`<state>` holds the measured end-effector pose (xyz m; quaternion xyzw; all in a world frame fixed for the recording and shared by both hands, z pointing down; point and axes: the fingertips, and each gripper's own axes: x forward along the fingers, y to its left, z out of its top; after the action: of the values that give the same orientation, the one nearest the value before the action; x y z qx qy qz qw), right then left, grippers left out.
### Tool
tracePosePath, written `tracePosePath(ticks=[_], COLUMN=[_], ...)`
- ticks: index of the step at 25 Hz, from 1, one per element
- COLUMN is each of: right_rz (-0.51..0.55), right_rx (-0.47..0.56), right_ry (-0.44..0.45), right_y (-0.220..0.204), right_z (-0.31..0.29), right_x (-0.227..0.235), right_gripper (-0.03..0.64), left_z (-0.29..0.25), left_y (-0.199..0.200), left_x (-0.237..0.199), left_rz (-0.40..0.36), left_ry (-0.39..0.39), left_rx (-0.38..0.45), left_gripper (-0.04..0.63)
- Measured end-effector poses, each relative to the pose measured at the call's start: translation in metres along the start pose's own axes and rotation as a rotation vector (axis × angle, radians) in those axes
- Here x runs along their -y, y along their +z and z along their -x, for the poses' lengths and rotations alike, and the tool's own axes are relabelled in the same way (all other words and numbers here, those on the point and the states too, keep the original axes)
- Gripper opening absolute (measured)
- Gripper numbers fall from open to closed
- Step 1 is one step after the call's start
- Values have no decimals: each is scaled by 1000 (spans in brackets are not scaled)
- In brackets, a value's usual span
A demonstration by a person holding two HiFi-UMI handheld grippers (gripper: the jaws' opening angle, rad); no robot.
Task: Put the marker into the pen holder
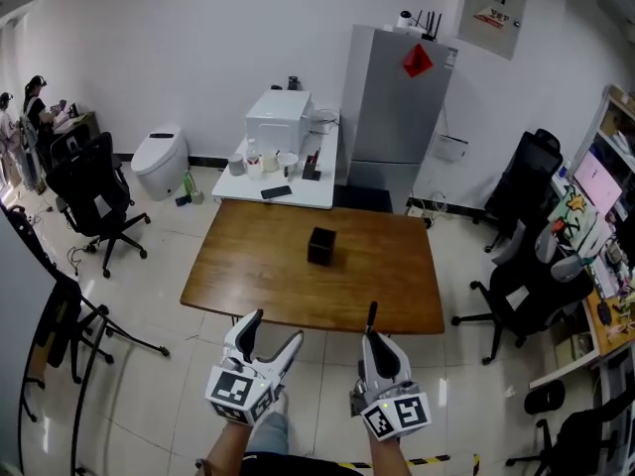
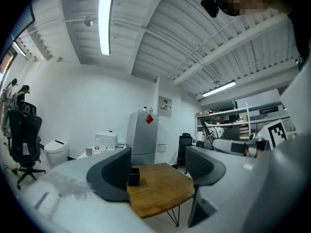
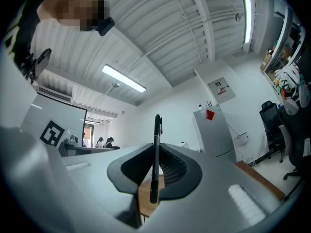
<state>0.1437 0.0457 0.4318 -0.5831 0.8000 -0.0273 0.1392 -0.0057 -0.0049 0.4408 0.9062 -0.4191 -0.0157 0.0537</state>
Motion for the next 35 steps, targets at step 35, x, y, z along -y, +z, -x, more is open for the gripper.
tracePosePath(ticks=[35], right_rz=[-88], right_rx=[-188], right_ry=[70], right_y=[-133], right_z=[-336], right_x=[182], right_gripper=[44], left_z=[-317], left_y=[-16], left_x=[-181], left_rz=[1], left_ry=[-20], left_rx=[-98], left_gripper=[327])
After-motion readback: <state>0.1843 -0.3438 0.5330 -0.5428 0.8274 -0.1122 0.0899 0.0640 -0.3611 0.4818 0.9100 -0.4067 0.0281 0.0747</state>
